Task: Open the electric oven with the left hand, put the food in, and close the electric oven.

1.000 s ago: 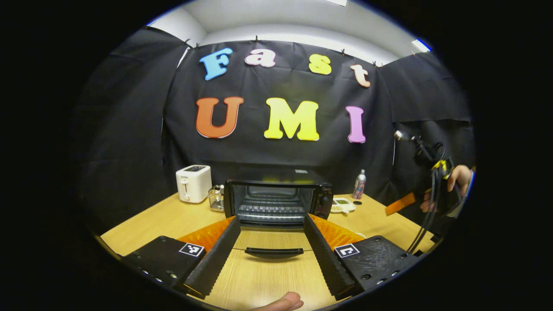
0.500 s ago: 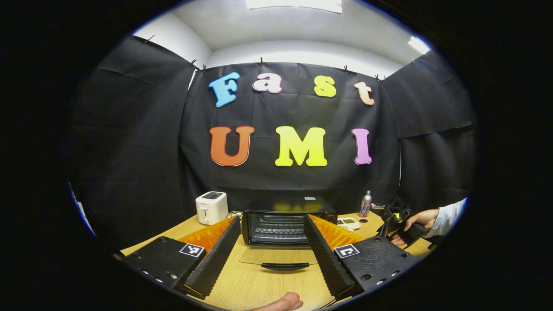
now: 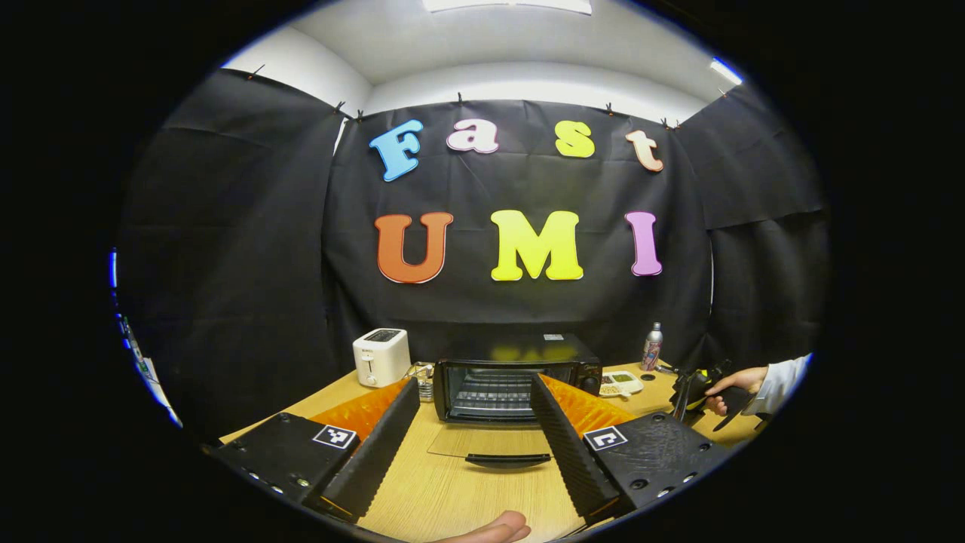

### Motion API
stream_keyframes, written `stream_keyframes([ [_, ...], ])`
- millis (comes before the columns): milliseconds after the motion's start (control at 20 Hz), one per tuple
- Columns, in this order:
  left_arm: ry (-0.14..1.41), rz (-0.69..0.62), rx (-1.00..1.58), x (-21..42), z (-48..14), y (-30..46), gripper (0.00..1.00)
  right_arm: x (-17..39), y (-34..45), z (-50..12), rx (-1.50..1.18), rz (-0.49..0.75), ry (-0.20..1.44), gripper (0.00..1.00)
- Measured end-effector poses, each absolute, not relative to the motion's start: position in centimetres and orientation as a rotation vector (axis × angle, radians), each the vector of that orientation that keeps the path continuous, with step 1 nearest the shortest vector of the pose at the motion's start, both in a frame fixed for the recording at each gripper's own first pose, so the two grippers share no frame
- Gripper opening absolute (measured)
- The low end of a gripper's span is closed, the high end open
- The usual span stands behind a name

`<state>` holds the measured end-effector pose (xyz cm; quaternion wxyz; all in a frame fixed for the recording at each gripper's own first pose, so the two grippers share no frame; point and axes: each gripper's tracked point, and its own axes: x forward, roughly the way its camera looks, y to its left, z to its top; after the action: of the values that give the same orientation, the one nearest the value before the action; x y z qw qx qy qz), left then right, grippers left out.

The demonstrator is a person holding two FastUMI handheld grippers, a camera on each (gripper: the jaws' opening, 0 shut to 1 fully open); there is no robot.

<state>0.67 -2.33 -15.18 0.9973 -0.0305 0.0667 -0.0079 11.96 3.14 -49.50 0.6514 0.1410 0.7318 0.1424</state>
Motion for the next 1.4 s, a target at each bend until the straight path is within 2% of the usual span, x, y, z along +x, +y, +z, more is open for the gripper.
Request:
stream_keyframes([
  [250, 0.141, -0.015, -0.049, 0.4, -14.8, -2.9, 0.94, 11.2, 2.7, -49.2, 0.472, 0.364, 1.628, 0.01],
  [450, 0.141, -0.034, -0.043, -0.6, -14.6, -3.8, 0.94, 10.9, 1.1, -47.1, 0.552, 0.373, 1.560, 0.04],
  [600, 0.136, -0.042, -0.043, -1.0, -14.3, -3.5, 0.93, 11.4, 0.3, -44.8, 0.544, 0.352, 1.491, 0.01],
  [650, 0.133, -0.047, -0.044, -1.3, -14.1, -3.3, 0.93, 11.6, 0.1, -43.8, 0.526, 0.349, 1.470, 0.04],
  [700, 0.124, -0.049, -0.046, -1.6, -13.9, -3.0, 0.93, 11.7, 0.2, -42.7, 0.512, 0.353, 1.450, 0.00],
  [750, 0.117, -0.050, -0.048, -1.6, -13.8, -2.6, 0.93, 11.5, 0.7, -41.3, 0.502, 0.364, 1.433, 0.04],
  [1050, 0.109, -0.060, -0.104, -2.7, -14.4, 0.1, 0.93, 10.5, 7.8, -35.4, 0.469, 0.456, 1.384, 0.01],
  [1400, 0.105, 0.017, -0.094, -3.5, -16.0, 6.7, 0.94, 10.3, 18.7, -35.4, 0.460, 0.489, 1.416, 0.01],
])
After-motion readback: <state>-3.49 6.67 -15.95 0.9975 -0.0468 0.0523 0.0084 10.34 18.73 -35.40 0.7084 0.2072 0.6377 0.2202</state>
